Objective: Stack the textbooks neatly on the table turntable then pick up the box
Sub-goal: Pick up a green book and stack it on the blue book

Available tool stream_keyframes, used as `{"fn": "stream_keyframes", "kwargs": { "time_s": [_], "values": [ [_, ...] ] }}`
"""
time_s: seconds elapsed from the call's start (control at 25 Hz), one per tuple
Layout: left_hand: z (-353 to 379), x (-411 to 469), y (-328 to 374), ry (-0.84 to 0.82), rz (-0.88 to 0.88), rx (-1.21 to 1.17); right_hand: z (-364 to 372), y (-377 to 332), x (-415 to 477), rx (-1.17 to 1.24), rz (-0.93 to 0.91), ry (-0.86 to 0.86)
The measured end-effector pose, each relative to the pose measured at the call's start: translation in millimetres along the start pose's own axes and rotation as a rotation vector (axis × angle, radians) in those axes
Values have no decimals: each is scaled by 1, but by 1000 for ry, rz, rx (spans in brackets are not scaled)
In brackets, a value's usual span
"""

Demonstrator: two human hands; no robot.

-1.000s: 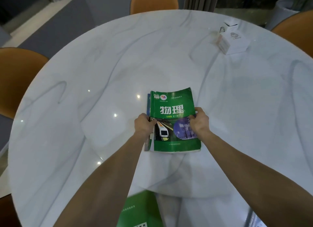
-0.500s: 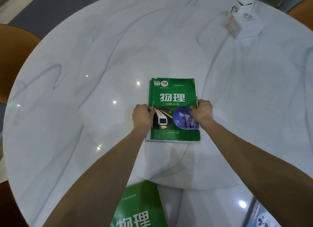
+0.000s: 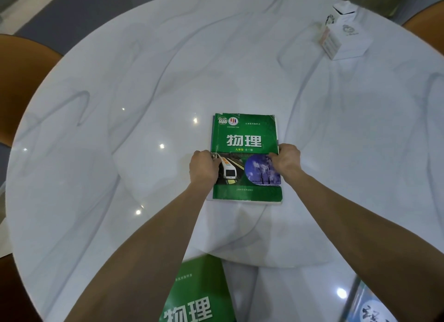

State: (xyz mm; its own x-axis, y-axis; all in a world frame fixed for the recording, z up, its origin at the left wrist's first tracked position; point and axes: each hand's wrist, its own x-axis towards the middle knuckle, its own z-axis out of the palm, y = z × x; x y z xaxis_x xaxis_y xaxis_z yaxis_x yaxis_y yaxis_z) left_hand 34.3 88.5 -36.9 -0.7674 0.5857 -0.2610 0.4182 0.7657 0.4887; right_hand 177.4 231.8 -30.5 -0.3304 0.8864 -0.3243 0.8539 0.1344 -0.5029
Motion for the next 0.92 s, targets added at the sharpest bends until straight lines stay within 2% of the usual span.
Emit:
{"fn": "stream_keyframes", "kwargs": {
  "time_s": [0.16, 0.44, 0.64, 0.92],
  "values": [
    [-8, -9, -4, 22, 58, 139, -8, -1, -16, -138, -82, 17],
    [-36, -46, -11, 24, 277, 465, -28, -13, -70, -407, -360, 43],
    [-54, -82, -11, 83, 361, 516, -37, -26, -112, -453, -543, 9],
    [-68, -151, -46, 170, 317, 528, -23, -41, -173, -537, -744, -22]
  ]
}}
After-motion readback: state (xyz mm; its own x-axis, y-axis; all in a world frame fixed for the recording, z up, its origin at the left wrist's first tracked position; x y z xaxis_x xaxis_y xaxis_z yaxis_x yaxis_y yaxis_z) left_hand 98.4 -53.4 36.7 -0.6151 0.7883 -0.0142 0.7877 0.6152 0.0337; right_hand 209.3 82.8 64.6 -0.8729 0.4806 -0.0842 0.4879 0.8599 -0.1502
